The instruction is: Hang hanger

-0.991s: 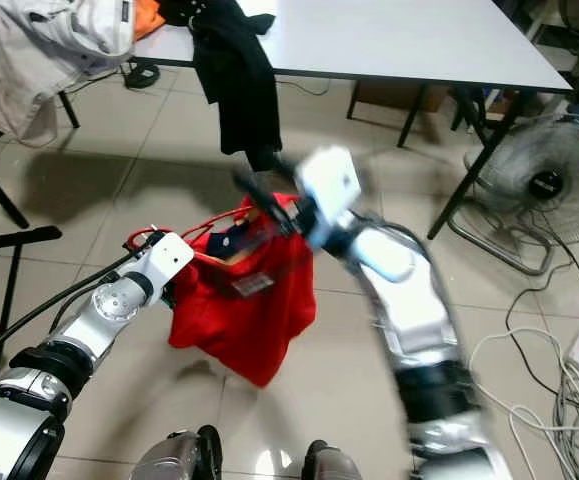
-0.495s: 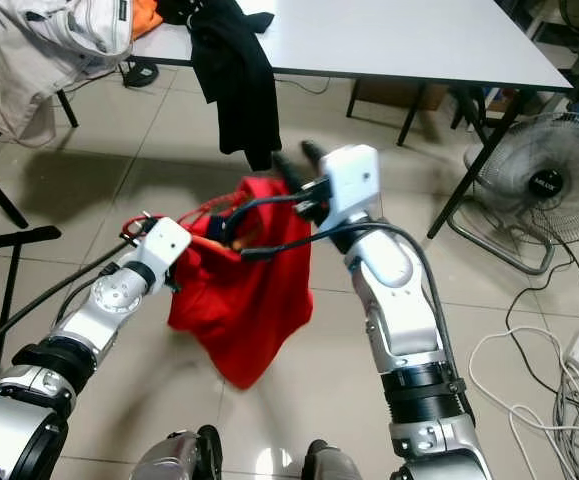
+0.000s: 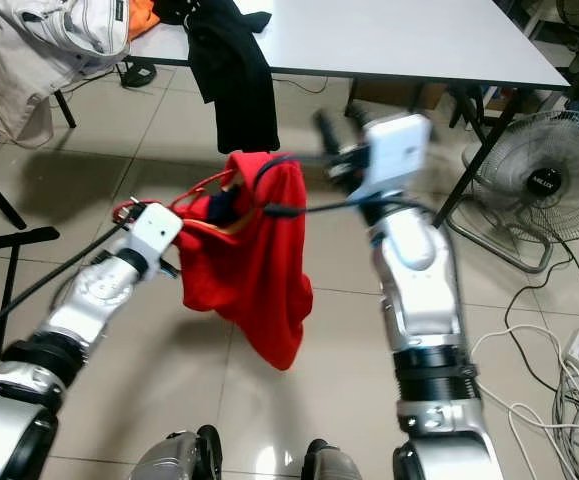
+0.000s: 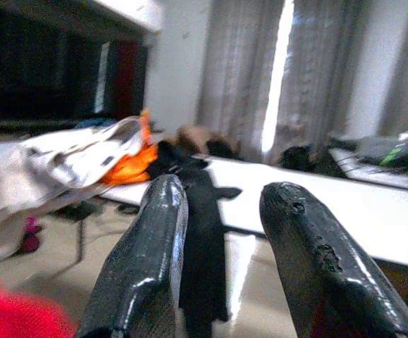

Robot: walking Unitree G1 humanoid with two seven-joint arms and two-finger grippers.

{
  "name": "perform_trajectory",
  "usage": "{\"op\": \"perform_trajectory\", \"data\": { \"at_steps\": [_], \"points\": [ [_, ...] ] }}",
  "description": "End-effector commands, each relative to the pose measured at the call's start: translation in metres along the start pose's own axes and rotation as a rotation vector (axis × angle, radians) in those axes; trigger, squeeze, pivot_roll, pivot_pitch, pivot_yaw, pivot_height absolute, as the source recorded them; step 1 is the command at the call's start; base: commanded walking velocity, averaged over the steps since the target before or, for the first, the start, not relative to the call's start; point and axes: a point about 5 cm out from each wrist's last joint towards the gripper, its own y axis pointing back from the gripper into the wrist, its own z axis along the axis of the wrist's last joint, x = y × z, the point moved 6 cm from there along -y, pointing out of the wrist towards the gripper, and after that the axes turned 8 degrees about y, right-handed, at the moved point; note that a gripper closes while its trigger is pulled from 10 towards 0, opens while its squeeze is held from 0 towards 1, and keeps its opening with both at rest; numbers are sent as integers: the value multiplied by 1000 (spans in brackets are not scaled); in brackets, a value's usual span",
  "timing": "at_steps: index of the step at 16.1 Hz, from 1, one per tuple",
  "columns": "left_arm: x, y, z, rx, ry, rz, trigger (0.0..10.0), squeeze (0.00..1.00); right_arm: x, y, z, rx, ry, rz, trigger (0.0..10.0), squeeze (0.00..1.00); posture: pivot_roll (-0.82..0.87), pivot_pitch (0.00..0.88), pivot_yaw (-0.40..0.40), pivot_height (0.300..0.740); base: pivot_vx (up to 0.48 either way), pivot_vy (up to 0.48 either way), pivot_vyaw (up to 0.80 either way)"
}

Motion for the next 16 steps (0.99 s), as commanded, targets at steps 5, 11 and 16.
{"op": "perform_trajectory", "data": {
  "at_steps": [5, 11, 16],
  "points": [
    [6, -4, 23, -85, -139, -7, 10000, 0, -24, -7, 15, -24, -111, 22, 10000, 0, -102, 111, -10, 740, 0, 0, 0],
    [6, -4, 30, -132, -328, 7, 10000, 0, -11, 5, 15, 87, -244, 317, 10000, 0, -110, 107, -6, 740, 0, 0, 0],
    [14, 2, 51, -277, -537, 48, 10000, 0, -14, 38, 10, 176, -250, 578, 10000, 0, -111, 113, -19, 740, 0, 0, 0]
  ]
}}
